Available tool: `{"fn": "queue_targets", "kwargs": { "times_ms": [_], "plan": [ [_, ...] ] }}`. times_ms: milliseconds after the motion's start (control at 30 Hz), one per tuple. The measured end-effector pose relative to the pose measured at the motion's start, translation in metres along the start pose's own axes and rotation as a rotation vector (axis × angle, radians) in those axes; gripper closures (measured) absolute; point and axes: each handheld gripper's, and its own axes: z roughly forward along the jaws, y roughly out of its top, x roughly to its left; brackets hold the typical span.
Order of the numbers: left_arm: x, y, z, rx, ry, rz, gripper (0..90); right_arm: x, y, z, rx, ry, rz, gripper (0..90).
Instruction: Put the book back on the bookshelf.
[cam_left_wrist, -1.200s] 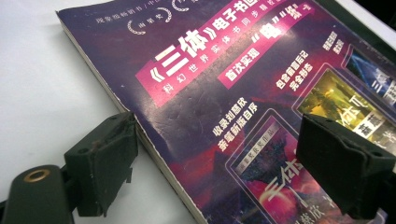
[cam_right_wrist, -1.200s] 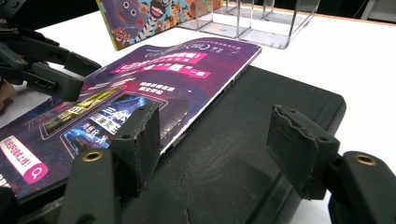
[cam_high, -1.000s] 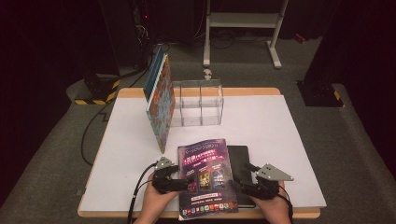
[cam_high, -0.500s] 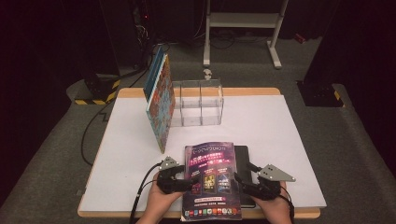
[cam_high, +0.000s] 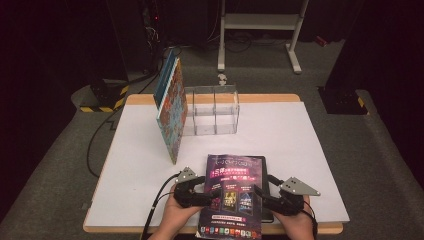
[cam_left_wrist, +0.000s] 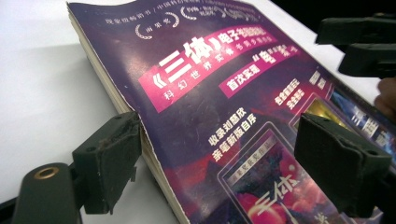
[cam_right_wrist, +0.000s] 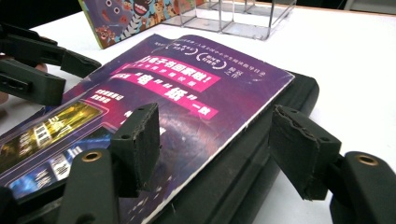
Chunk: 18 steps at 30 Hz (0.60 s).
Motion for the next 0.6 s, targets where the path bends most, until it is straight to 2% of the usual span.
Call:
{"fn": "queue_targets", "kwargs": {
  "times_ms": [167,267,467,600],
  "plan": [
    [-0.0072,0.0012,0.0007,-0.013,-0.036,0.030,15.8,-0.0033,-0.0017,-0.0011,0.012,-0.012,0.031,32.0],
    [-0.0080,0.0018,0.0012,-0.009,-0.035,0.054,15.7,-0.0048,-0.0029,-0.0012,0.025,-0.016,0.054,30.0],
    [-0.0048,0.0000,-0.0017,-0.010,-0.020,0.042,16.6,-0.0053,-0.0045,0.0035,0.063,-0.009,0.094,20.5],
    [-0.0053,-0.0075,-0.0054,0.004,-0.014,0.058,16.1,-0.0049,-0.0036,0.0076,0.076,0.002,0.109,18.0]
  ]
}}
